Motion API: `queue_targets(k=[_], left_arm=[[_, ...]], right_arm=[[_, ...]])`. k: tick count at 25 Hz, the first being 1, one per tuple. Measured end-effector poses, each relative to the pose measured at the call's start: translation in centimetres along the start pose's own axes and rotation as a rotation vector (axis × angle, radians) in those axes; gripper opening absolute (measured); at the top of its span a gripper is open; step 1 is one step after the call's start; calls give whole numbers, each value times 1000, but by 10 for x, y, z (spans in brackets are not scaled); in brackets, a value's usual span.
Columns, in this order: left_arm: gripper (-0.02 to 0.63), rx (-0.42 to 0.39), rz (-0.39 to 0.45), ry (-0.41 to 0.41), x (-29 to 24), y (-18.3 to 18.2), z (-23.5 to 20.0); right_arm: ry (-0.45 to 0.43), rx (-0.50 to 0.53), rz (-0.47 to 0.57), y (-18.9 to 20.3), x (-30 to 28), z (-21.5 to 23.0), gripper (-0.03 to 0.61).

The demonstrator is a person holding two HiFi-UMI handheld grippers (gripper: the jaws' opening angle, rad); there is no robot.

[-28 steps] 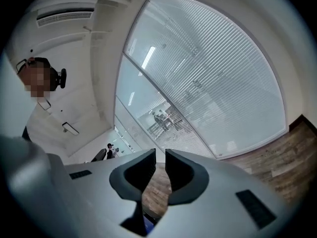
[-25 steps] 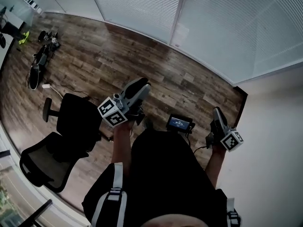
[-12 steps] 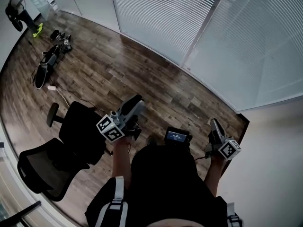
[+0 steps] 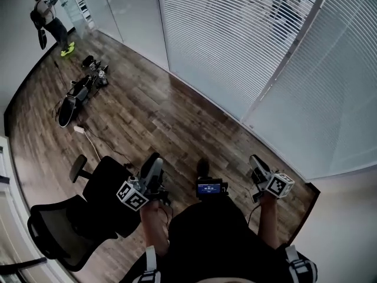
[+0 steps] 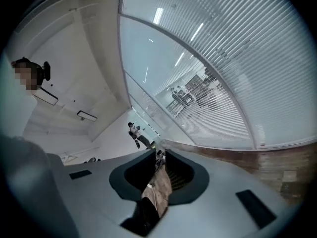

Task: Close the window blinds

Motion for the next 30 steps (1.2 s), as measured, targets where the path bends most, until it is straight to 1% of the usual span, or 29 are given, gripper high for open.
queue_targets(k=[3,5,6,7,9,11,13,16,19,22,25,30], left_arm=[[106,-11,44,-68,-22,-20,-29],[101,1,52,-104,-48,-34,-43],[98,-3,48,-110,-65,-43,-48],[98,-22,40,-107,-84,-55,-50],[98,-85,19,-94,-118,-77,-51],[98,-125,-4,-86,-145,-85,-54],[98,-126,-25,-80,-169,-82,-62],[98,-117,-68,-83,-204,-80,-79],[98,-122,-127,-61,-252,-79,-91],[98,-131,-172,-9,-294,-82,-105],[98,-123,-211,46,-333,-87,-119],[98,-67,-275,145,-406,-86,-153]], right_arm=[[-62,-29,-56,-25,-77,26,66],[-93,-49,-75,-52,-121,37,64],[-113,-47,-74,-69,-141,40,65],[-135,-39,-69,-84,-161,44,64],[-171,-27,-65,-106,-197,57,64],[-184,-30,-76,-121,-224,78,64],[-201,-24,-74,-138,-243,92,64],[-243,-7,-28,-153,-257,100,64],[-207,-47,16,-158,-252,126,65],[-148,-70,76,-159,-242,145,66],[-75,-45,135,-173,-232,153,66],[94,15,235,-205,-218,161,66]])
Point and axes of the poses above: the fingertips, and each gripper's own axes: x backward along the fingers, z to its right, y out of its underside, the point moved 10 cm from there along x, backward along the fingers, and after that the axes turned 11 degrees about -y, right-handed, at the moved point
